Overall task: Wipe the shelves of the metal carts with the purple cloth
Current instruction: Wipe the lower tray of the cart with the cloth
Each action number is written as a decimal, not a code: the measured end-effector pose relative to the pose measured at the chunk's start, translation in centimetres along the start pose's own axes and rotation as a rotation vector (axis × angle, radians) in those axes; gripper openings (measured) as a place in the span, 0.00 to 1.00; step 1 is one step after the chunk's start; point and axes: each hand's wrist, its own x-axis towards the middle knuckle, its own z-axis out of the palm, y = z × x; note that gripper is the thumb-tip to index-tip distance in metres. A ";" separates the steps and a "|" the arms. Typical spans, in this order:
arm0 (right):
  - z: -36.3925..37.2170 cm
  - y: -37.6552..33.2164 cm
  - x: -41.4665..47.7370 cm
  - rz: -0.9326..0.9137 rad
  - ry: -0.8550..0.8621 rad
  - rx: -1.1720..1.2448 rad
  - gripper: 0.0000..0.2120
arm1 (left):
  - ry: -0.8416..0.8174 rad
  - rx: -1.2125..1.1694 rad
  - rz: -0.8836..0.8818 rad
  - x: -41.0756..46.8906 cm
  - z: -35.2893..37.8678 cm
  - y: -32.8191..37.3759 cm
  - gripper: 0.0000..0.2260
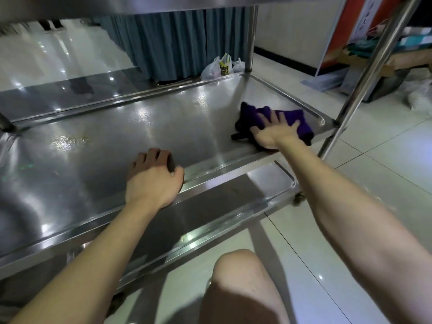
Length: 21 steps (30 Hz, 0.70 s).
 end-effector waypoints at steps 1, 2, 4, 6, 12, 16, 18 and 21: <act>0.7 -2.2 -1.6 -0.125 -0.010 -0.009 0.36 | 0.012 0.003 0.000 0.0 0.1 -0.1 0.18; 1.5 -4.2 -3.6 -0.269 -0.015 -0.019 0.35 | 0.023 0.000 -0.002 0.1 0.2 -0.1 0.17; 2.8 -7.2 -7.8 -0.525 -0.013 -0.002 0.33 | 0.051 -0.030 -0.019 -0.1 0.1 0.0 0.15; 3.4 -8.6 -10.7 -0.631 0.000 0.025 0.30 | 0.098 -0.117 -0.051 -0.6 -0.5 0.2 0.15; 2.4 -8.4 -12.0 -0.578 -0.024 0.025 0.28 | 0.176 -0.153 -0.011 -2.5 -4.8 -4.6 0.13; 2.4 -8.5 -11.6 -0.543 -0.052 0.027 0.29 | 0.076 0.056 -0.096 -5.0 -7.0 -14.0 0.21; 2.2 -8.9 -10.6 -0.494 -0.067 0.026 0.32 | 0.078 0.063 -0.153 -6.8 -7.2 -17.2 0.26; 2.1 -11.0 -8.2 -0.358 -0.109 -0.015 0.38 | 0.108 0.005 -0.203 -7.4 -6.5 -18.1 0.30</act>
